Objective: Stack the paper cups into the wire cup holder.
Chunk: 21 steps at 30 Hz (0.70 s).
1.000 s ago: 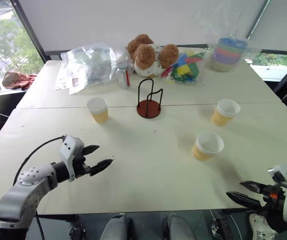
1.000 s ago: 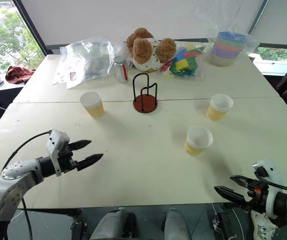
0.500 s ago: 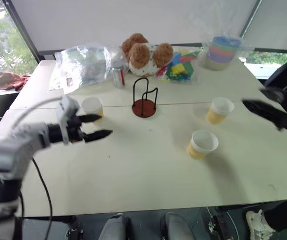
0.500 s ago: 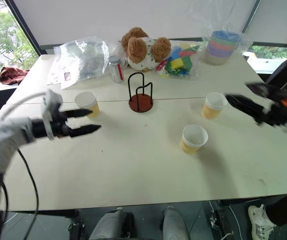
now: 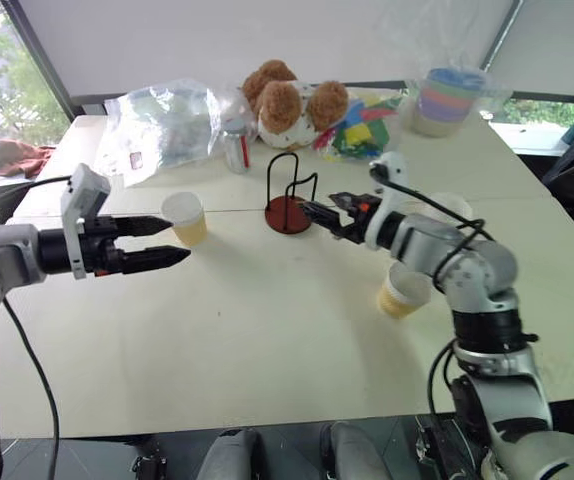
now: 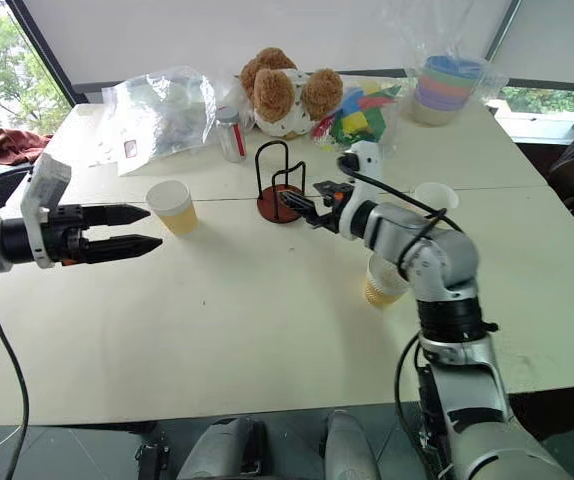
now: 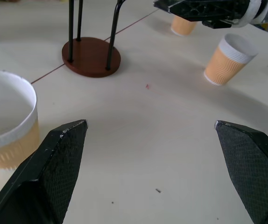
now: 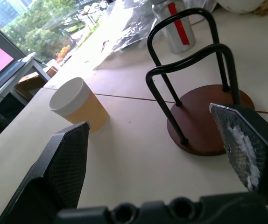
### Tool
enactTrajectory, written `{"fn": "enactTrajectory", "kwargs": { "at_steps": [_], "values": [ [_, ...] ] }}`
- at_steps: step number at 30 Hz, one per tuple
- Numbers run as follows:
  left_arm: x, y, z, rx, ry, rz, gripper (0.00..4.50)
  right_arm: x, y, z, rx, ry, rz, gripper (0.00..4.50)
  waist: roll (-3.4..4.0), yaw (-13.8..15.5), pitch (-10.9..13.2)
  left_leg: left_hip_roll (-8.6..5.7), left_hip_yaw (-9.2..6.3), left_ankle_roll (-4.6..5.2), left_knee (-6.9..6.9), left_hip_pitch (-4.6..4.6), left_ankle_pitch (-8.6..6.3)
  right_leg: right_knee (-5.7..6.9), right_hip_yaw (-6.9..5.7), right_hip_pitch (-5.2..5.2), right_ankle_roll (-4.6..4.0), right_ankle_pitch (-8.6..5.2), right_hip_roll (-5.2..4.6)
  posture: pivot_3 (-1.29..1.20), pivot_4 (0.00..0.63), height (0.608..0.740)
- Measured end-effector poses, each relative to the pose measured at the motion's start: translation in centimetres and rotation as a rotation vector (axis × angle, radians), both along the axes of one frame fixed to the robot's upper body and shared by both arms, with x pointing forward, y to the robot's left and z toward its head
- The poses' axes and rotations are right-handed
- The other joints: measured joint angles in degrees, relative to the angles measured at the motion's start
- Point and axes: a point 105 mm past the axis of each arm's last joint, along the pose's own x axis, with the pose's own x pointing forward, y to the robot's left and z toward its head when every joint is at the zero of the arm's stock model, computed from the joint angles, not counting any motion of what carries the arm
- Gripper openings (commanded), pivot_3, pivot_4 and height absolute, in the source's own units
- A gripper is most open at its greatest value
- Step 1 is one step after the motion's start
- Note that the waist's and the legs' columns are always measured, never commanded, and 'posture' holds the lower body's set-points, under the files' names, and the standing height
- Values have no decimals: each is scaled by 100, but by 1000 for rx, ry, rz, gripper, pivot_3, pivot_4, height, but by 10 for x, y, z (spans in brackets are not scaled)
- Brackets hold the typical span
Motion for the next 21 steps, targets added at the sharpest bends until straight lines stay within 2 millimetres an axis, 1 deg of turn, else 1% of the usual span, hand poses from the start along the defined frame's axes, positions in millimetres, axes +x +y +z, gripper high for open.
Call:
{"fn": "enactTrajectory", "kwargs": {
  "at_steps": [3, 6, 10, 12, 14, 15, 17, 18, 21],
  "values": [
    [-3, 7, -2, -11, 6, 36, 4500, 8, 15, -6, 20, 18, 17, 4464, 0, 2, 0, 1, -4, -1, 4, 2, 0, 8, 1, -1, 0, 0, -1, 0, 150, 740],
    [-4, 11, 1, -16, -11, 62, 4500, 14, 27, -5, 33, 17, 42, 4464, 0, -9, 0, 2, -6, -3, 3, 4, 1, 12, 2, -3, 0, 0, -2, 0, 150, 740],
    [-4, 6, -2, -40, -17, 64, 4500, 30, 41, -3, 45, 6, 42, 4464, 0, -33, 0, 2, -5, -7, 1, 5, 3, 15, 2, -5, 0, 0, -5, 0, 150, 740],
    [-4, 5, -3, -42, -20, 70, 4500, 39, 48, -6, 44, 8, 32, 4464, 0, -40, 0, 2, -5, -9, -2, 6, 3, 16, 2, -6, -1, 1, -9, 0, 150, 740],
    [-4, 4, -4, -41, -23, 79, 4500, 47, 52, -9, 37, 11, 21, 3923, 1, -45, 1, 2, -5, -11, -5, 6, 4, 16, 2, -8, -1, 1, -11, 0, 150, 740],
    [-3, 5, -5, -41, -23, 84, 4500, 50, 55, -10, 32, 10, 15, 3553, 1, -50, 1, 2, -5, -13, -6, 6, 5, 17, 2, -8, -1, 1, -12, 0, 150, 740],
    [-3, 5, -5, -39, -26, 89, 4500, 53, 57, -11, 24, 2, 10, 2528, 1, -55, 1, 2, -6, -14, -9, 5, 5, 17, 2, -9, -1, 1, -13, 0, 150, 740],
    [-3, 5, -5, -38, -29, 93, 4500, 55, 57, -12, 22, -2, 5, 1936, 1, -56, 1, 2, -6, -15, -9, 5, 5, 16, 1, -8, -1, 1, -13, 0, 150, 740],
    [-3, 5, -5, -33, -40, 99, 4500, 58, 54, -17, 14, -11, -4, 386, 1, -78, 1, 2, -5, -15, -9, 5, 5, 17, 2, -8, -1, 1, -17, 0, 150, 740]
  ]
}}
